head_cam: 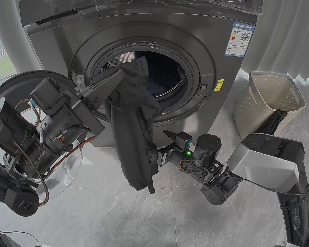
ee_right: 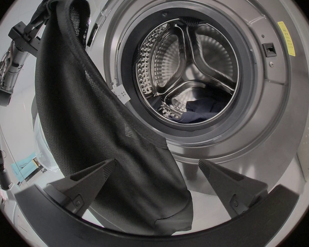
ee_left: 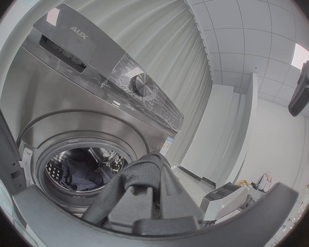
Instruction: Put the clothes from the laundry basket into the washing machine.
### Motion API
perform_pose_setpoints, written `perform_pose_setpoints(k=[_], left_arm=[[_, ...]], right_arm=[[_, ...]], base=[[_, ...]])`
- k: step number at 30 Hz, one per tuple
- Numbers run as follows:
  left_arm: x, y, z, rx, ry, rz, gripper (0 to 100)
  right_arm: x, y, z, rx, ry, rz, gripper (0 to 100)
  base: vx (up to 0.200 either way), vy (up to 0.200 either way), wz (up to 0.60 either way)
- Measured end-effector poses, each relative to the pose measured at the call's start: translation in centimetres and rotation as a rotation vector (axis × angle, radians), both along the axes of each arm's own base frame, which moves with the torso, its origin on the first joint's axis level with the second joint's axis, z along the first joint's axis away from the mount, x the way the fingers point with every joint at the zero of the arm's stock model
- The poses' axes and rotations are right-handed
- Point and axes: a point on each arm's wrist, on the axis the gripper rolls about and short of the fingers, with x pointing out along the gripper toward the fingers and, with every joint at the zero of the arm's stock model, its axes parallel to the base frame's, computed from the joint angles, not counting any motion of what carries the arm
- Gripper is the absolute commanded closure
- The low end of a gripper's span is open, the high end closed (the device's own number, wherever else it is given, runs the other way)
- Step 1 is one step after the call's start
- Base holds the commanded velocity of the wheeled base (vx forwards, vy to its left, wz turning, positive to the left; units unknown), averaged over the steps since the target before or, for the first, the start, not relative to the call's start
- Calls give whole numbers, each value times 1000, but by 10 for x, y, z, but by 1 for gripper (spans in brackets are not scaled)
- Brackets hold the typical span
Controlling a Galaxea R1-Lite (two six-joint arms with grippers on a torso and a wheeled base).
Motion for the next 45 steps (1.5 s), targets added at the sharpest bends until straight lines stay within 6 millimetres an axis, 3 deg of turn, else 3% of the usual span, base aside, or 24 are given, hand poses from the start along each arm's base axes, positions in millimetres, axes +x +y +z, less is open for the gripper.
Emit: perform_pose_setpoints(k=[11,12,19,26,36,44,45], left_arm=[[0,0,1,-2,-2,0,100],[-1,0,1,-3,-3,0,100],[-2,2,3,-9,-9,1,100],[-3,4,1,-4,-1,8,100],[1,10,0,-5,6,42,100],[3,12,1,-8,2,51,100],[3,12,1,-8,2,50,100]], right_arm=[[18,15,-1,26,-47,55,0],[20,17,-1,29,-53,56,100],[26,20,-2,34,-84,52,100],[22,-1,6,21,-72,11,100],[-17,-47,45,7,-48,-49,100],[-35,-64,45,-18,-13,-64,100],[-35,-64,42,-24,-6,-63,0]], base=[[0,0,0],[0,0,0],[0,0,0],[0,0,0],[0,0,0],[0,0,0],[0,0,0]])
